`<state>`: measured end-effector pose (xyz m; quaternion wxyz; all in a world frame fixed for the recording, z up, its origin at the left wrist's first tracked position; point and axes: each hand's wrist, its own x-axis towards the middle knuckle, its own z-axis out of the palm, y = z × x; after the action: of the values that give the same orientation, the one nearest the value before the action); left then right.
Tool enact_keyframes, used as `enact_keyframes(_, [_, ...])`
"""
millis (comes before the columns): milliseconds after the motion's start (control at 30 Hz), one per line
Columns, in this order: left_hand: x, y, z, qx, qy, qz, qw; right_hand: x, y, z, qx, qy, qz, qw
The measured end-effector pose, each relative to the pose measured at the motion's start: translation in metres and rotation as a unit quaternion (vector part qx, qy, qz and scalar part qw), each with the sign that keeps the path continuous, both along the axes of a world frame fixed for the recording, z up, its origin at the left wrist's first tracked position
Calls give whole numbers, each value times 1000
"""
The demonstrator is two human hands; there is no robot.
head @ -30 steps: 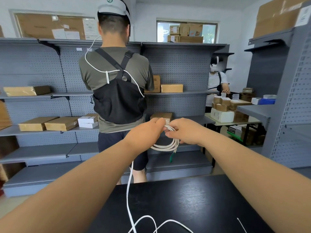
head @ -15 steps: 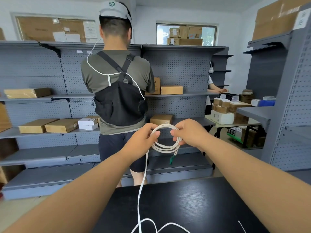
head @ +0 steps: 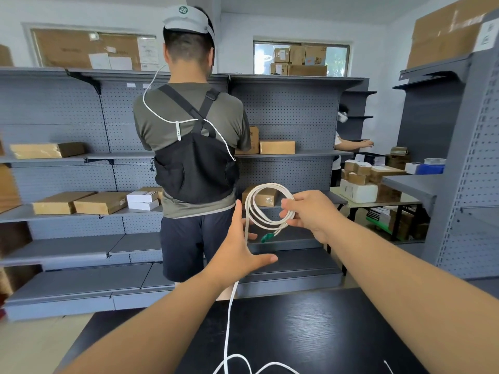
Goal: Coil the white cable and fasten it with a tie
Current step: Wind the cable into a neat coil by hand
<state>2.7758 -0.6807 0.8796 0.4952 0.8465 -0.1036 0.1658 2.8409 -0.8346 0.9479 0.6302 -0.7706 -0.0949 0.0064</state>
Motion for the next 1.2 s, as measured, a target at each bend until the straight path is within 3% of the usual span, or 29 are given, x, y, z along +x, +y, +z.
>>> enact_keyframes(167, [7,-2,5,-76,-43,23,996,0,3,-4,32,10,8,999])
enact_keyframes(367, [5,-3,9,-175,-24,-3,984,2,6,-6,36,16,-4,999])
enact_keyframes(700, [7,-3,11,-358,40,-25,933,4,9,-8,58,17,8,998])
enact_keyframes(1200, [9,-5,18,-419,63,33,905,0,14,-10,57,-34,-2,998])
